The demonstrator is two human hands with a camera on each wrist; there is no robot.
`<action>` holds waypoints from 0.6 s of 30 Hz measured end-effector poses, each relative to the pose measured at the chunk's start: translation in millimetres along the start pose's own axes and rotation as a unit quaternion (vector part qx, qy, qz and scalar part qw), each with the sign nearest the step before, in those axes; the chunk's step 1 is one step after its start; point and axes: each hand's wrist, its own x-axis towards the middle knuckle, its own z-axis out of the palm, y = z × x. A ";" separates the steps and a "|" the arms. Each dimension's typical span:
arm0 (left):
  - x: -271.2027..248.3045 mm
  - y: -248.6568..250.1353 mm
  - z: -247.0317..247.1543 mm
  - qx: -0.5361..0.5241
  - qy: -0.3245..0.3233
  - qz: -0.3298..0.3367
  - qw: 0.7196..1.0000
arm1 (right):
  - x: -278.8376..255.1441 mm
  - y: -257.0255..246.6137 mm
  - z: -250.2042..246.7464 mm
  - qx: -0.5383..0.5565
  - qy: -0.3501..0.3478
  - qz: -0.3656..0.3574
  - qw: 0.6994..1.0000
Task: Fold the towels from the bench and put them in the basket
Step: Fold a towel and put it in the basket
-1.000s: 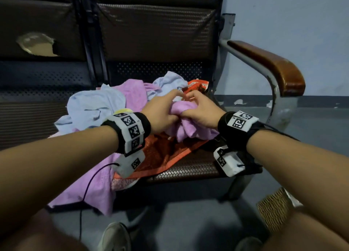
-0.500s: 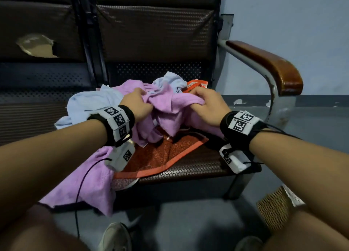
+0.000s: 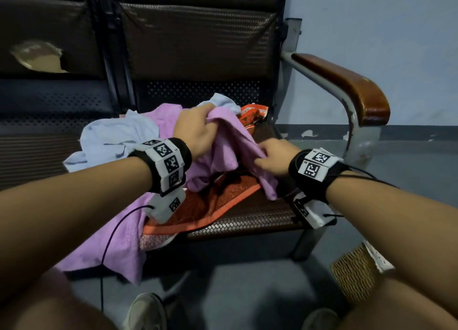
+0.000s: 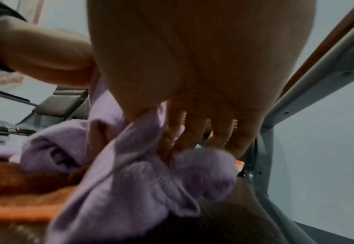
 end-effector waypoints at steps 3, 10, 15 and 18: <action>10.0 -1.7 -6.4 -0.008 0.051 -0.046 0.998 | -2.2 8.8 -0.7 0.013 0.041 0.054 0.998; 23.9 -2.4 -11.2 0.063 0.027 -0.105 0.992 | -11.1 -3.7 -24.1 0.245 0.303 0.025 0.921; 25.9 2.7 -8.2 0.064 -0.008 -0.179 0.982 | -28.1 -25.5 -23.1 0.249 0.221 -0.115 0.936; 28.6 2.7 -10.8 0.010 -0.002 -0.213 0.977 | -37.4 -41.3 -21.2 0.199 0.195 -0.204 0.938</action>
